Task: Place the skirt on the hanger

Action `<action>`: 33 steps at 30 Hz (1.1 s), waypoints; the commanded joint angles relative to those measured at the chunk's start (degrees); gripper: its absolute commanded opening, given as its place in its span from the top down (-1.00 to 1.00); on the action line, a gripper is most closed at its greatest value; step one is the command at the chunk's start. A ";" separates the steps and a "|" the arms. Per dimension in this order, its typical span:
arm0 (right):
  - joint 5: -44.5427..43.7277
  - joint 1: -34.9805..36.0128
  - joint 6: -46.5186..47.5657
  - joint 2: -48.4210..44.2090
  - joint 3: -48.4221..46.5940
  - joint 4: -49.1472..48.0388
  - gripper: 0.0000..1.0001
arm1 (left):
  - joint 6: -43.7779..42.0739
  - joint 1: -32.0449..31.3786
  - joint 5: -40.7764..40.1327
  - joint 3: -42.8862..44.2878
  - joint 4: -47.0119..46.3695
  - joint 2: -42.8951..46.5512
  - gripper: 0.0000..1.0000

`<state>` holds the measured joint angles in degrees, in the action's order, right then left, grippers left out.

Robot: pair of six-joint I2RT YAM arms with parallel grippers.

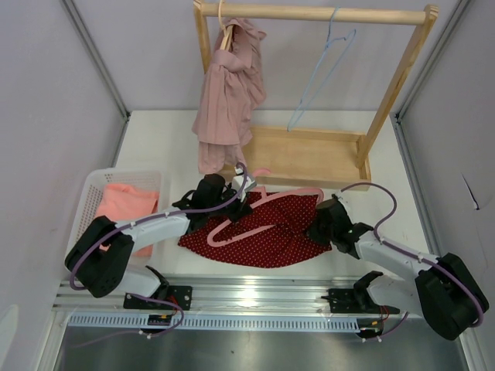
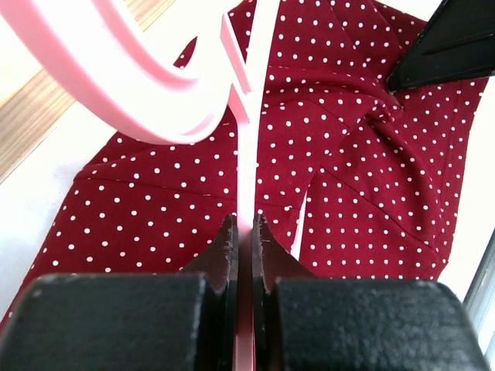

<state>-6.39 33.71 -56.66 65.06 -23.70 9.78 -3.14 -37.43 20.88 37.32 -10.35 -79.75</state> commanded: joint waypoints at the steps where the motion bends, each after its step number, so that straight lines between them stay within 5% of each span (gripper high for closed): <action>1: -0.46 -1.19 1.64 -4.22 -1.52 4.97 0.88 | -2.58 0.34 -2.87 0.12 -0.46 1.70 1.00; 15: 2.69 -13.93 11.56 -14.08 -6.26 18.16 0.91 | -1.96 1.13 -1.73 0.39 -3.18 0.20 1.00; 24: 7.34 -22.90 17.55 -13.73 -10.57 22.04 0.91 | -1.96 1.31 -5.41 0.30 -5.55 -0.33 1.00; 33: 7.45 -24.57 20.27 -11.45 -9.69 21.42 0.80 | -1.88 1.31 -7.52 2.32 -9.15 -0.77 1.00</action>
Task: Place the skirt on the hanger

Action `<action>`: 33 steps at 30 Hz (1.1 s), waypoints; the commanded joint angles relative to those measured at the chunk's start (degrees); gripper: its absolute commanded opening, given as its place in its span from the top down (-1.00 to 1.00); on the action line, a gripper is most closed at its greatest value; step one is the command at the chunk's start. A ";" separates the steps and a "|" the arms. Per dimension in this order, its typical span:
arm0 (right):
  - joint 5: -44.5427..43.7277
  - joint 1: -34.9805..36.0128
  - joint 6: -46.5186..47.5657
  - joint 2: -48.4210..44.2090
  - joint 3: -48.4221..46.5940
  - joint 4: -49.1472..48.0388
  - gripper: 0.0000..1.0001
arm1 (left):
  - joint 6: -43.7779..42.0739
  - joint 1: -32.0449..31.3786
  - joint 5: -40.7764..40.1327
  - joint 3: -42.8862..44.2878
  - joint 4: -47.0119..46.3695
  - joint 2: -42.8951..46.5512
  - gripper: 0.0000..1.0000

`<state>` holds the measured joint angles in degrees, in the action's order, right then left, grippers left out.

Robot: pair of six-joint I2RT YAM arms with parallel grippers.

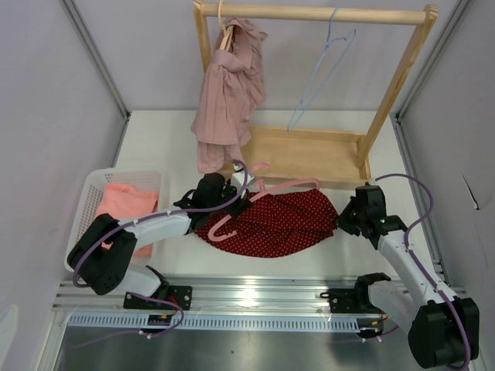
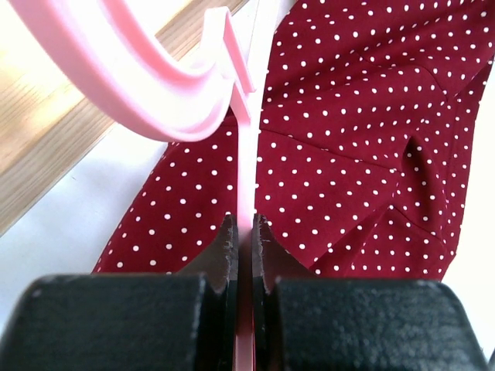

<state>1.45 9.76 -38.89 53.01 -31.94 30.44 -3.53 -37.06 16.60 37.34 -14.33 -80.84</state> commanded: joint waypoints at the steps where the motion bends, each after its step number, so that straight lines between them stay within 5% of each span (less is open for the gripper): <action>1: -1.18 -0.71 2.68 0.86 -1.63 1.11 0.73 | -1.13 1.02 -3.41 2.56 -6.05 0.50 1.00; 7: -1.19 -0.71 3.65 1.30 -1.89 0.06 0.34 | -4.47 0.93 -3.86 5.55 -2.28 -0.55 1.00; 11: -5.75 7.16 2.25 -0.01 -4.09 0.15 0.10 | -4.82 0.85 -2.98 5.46 -2.55 0.24 1.00; 14: -8.22 17.34 -1.00 -0.28 -4.89 -4.40 0.12 | -5.43 0.85 -2.01 5.99 -1.32 -0.20 1.00; 16: -10.24 23.43 -3.54 1.38 -4.18 -12.04 0.27 | -5.61 0.93 -1.57 5.81 -1.14 -0.28 1.00; 21: -18.66 40.83 -2.95 10.69 -3.82 -32.66 0.24 | -5.96 0.85 -0.52 6.07 -0.53 -0.90 1.00; 26: -22.90 47.54 2.05 26.16 -7.68 -48.15 0.25 | -5.87 0.94 1.15 6.08 0.09 -1.87 1.00; 33: -26.67 52.20 7.94 39.09 -13.40 -58.03 0.25 | -5.88 1.72 3.44 6.69 1.06 -3.71 1.00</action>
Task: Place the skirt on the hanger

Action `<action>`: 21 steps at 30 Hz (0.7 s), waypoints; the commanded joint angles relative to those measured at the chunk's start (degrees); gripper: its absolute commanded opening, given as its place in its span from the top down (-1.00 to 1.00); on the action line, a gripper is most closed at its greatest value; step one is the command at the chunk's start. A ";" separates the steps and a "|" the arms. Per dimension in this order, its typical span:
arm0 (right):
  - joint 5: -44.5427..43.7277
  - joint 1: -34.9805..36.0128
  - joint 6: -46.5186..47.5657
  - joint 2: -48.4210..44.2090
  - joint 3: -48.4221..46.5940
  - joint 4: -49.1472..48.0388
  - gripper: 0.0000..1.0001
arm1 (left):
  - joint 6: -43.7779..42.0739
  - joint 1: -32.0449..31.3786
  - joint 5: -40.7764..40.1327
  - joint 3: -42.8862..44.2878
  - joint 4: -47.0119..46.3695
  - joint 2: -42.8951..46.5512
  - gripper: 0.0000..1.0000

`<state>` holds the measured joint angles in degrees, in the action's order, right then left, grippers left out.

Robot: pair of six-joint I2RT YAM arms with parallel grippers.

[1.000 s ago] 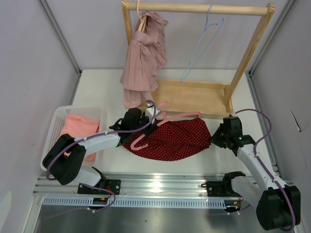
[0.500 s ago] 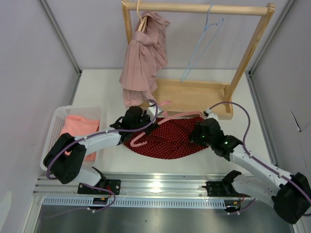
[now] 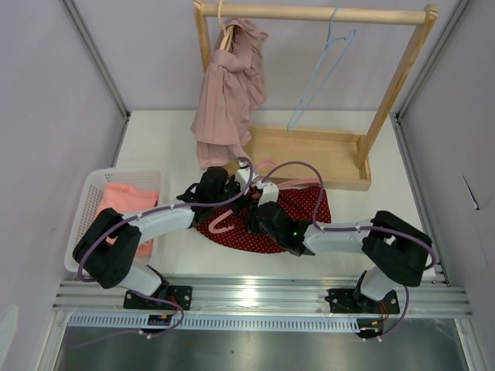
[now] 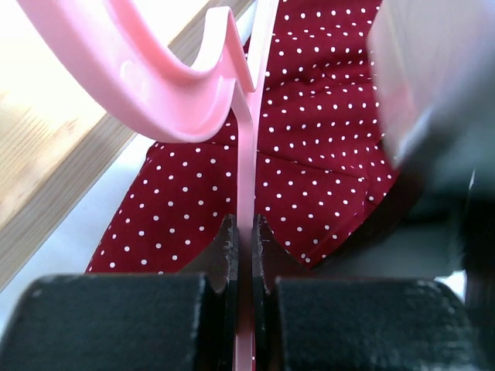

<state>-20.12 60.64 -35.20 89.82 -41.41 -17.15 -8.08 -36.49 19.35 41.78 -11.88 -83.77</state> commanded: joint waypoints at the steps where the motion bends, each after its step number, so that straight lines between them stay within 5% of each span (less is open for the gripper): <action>1: -5.71 1.93 4.52 3.16 -4.47 -10.80 0.24 | -1.15 1.33 0.95 2.25 -1.48 -0.96 1.00; 21: -16.09 7.82 4.09 15.12 -8.51 -12.21 0.15 | -0.27 2.92 3.50 3.66 -0.78 -3.07 1.00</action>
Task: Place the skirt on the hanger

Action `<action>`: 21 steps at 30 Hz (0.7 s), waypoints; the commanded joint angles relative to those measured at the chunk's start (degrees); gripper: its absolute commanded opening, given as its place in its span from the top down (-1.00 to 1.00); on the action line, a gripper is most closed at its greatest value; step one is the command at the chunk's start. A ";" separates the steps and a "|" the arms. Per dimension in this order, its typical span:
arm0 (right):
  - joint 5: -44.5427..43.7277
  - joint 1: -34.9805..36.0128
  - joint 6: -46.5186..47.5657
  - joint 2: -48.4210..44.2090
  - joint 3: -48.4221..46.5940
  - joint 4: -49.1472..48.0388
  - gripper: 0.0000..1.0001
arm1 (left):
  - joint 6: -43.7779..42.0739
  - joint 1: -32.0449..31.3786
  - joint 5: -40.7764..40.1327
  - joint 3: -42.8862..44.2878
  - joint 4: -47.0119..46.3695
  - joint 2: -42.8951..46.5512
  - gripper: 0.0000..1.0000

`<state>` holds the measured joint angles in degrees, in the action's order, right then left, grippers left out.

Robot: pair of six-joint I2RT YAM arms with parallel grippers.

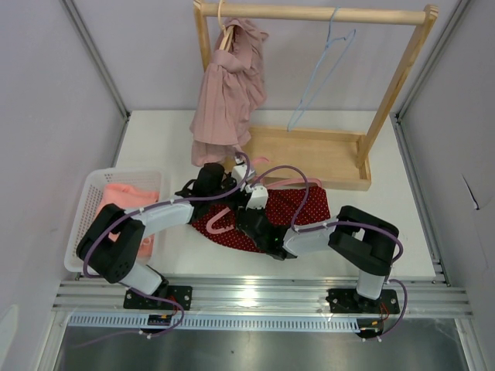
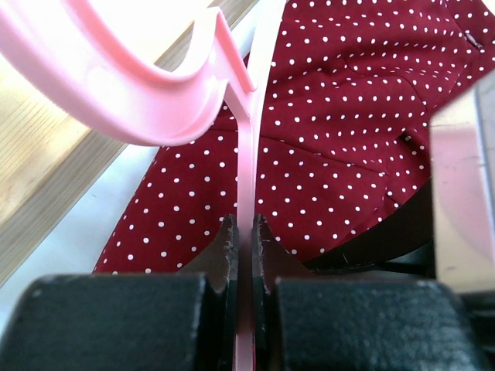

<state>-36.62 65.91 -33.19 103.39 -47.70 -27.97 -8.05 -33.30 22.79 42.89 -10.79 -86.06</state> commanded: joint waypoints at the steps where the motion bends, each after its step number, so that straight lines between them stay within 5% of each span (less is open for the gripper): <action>1: 0.15 2.64 1.99 1.37 -2.13 -1.22 0.13 | -0.12 -0.28 0.15 2.55 -1.78 -1.04 1.00; 21: -0.82 7.13 -0.21 -1.88 1.65 -1.83 0.14 | 0.67 0.43 0.94 2.72 -1.52 -2.18 1.00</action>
<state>-42.15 68.23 -34.06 103.13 -46.68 -28.10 -7.97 -33.17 24.71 43.31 -10.07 -86.61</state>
